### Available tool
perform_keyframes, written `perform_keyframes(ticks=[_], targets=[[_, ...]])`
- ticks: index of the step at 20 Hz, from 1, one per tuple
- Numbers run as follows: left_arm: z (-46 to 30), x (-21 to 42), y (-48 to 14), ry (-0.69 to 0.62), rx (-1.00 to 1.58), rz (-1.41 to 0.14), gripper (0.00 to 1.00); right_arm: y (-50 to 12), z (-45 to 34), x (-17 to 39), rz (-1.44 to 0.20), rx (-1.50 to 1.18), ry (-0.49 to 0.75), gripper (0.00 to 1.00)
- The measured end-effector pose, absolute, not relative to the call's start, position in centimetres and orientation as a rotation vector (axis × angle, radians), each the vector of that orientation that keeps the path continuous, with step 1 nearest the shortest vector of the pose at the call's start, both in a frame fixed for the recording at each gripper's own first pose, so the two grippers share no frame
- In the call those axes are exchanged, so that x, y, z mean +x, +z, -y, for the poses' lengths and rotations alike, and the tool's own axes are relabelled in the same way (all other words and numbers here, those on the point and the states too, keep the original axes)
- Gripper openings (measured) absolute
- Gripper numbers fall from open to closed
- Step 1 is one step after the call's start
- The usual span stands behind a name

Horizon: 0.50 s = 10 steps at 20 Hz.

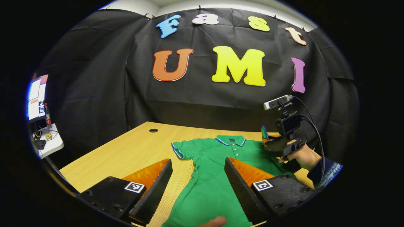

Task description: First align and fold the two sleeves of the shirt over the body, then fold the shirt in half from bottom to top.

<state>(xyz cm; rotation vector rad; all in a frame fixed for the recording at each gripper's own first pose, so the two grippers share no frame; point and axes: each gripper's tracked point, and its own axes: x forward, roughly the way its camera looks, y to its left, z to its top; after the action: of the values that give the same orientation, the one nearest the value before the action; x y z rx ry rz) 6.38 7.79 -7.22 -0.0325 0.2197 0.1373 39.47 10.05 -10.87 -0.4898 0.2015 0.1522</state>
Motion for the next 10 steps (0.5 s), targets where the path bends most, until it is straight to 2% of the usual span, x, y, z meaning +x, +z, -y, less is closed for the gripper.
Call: perform_keyframes(ticks=[2, 5, 10], targets=[[-7.6, 6.5, -7.4, 0.136, -0.029, -0.22, 1.0, -9.9, -12.0, 37.2, -0.164, -0.472, 0.19, 0.9], [-7.4, 6.8, -7.8, 0.136, -0.014, -0.232, 1.0, -6.2, -12.1, 33.3, -0.128, -0.368, 0.176, 0.97], [-7.0, 6.5, -7.6, 0.161, 0.016, -0.22, 1.0, -0.8, -11.2, 26.0, -0.041, -0.257, 0.198, 0.95]])
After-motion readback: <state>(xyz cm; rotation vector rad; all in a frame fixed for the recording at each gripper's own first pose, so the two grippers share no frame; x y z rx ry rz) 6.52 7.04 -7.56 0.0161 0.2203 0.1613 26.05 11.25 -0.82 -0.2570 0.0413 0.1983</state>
